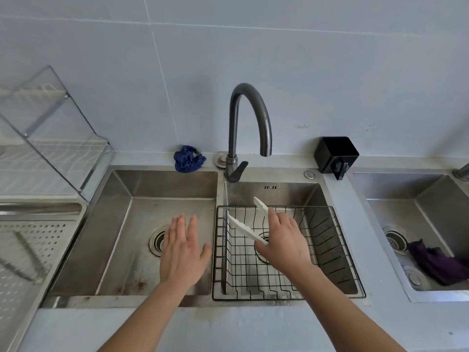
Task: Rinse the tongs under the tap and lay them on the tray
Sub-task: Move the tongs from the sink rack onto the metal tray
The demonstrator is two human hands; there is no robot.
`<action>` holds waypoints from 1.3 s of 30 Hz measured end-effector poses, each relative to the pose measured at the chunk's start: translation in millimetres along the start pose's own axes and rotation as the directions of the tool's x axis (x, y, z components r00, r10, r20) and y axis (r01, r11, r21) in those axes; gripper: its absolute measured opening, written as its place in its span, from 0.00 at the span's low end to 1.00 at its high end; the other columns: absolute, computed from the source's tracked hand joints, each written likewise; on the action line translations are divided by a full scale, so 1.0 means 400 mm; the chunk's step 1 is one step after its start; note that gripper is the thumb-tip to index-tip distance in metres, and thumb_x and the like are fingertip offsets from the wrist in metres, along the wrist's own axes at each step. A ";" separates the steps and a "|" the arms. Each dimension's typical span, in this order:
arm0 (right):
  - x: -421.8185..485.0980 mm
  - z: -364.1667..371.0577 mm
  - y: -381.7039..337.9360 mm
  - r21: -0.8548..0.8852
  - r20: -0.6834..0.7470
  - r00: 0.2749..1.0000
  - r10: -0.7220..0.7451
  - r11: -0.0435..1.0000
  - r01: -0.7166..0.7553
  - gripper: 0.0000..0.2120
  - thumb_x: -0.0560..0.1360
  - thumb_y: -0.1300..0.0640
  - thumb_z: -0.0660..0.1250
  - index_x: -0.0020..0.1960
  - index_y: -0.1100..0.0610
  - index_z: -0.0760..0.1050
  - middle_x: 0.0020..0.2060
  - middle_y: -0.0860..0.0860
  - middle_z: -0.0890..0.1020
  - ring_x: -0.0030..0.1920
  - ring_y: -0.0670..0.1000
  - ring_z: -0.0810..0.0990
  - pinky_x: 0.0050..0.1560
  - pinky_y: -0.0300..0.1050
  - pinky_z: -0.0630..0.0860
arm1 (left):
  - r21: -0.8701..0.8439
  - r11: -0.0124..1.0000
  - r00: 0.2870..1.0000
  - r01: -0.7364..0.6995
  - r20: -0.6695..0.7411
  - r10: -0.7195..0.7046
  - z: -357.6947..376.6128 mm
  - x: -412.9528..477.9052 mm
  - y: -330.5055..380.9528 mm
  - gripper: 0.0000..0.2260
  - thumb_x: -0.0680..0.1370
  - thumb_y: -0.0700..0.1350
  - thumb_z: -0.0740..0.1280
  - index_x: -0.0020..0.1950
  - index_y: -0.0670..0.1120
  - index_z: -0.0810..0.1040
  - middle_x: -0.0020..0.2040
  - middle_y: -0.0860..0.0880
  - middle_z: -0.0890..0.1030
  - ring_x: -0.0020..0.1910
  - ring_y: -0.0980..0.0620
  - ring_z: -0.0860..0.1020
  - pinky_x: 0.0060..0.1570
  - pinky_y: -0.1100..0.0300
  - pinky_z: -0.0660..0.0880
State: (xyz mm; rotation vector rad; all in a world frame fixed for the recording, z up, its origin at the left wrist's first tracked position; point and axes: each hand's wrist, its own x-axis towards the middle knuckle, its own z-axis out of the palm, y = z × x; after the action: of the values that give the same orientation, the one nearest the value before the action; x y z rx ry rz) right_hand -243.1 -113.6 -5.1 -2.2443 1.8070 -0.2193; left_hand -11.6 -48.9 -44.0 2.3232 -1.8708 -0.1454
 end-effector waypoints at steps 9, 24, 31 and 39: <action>0.010 0.012 -0.153 0.053 0.019 0.983 -0.182 0.982 0.180 0.44 0.72 0.42 0.71 0.80 0.57 0.57 0.66 0.53 0.75 0.66 0.56 0.74 0.66 0.50 0.73 | 0.025 0.988 0.986 0.154 -0.074 -0.152 -0.098 -0.075 -0.126 0.34 0.78 0.56 0.65 0.78 0.39 0.62 0.77 0.33 0.63 0.78 0.35 0.60 0.76 0.40 0.59; -0.078 0.069 -0.685 0.080 0.050 0.921 -0.386 0.921 0.382 0.39 0.72 0.41 0.68 0.77 0.51 0.59 0.63 0.50 0.75 0.64 0.54 0.74 0.52 0.49 0.78 | -0.004 0.942 0.925 0.336 -0.189 -0.331 -0.288 -0.280 -0.572 0.33 0.78 0.54 0.66 0.78 0.39 0.62 0.77 0.32 0.63 0.78 0.34 0.60 0.76 0.39 0.59; -0.160 0.151 -0.965 0.110 0.070 0.902 -0.426 0.902 0.417 0.40 0.73 0.39 0.69 0.79 0.50 0.57 0.62 0.51 0.76 0.61 0.53 0.76 0.48 0.47 0.77 | 0.017 0.933 0.919 0.359 -0.179 -0.350 -0.342 -0.384 -0.815 0.35 0.79 0.57 0.63 0.80 0.40 0.58 0.79 0.34 0.59 0.79 0.35 0.56 0.78 0.40 0.56; -0.170 0.240 -1.204 0.113 0.203 0.867 -0.456 0.890 0.442 0.39 0.73 0.36 0.69 0.76 0.51 0.59 0.66 0.52 0.74 0.64 0.55 0.75 0.56 0.51 0.78 | 0.047 0.891 0.888 0.452 -0.117 -0.445 -0.351 -0.444 -1.064 0.34 0.79 0.57 0.63 0.80 0.42 0.59 0.79 0.35 0.60 0.79 0.35 0.57 0.78 0.41 0.54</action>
State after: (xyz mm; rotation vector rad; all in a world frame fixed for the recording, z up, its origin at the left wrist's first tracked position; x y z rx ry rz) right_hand 219.3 58.0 43.9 -2.4985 1.1290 -0.0966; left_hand 383.5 221.4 13.2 2.7192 -1.2805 -0.0064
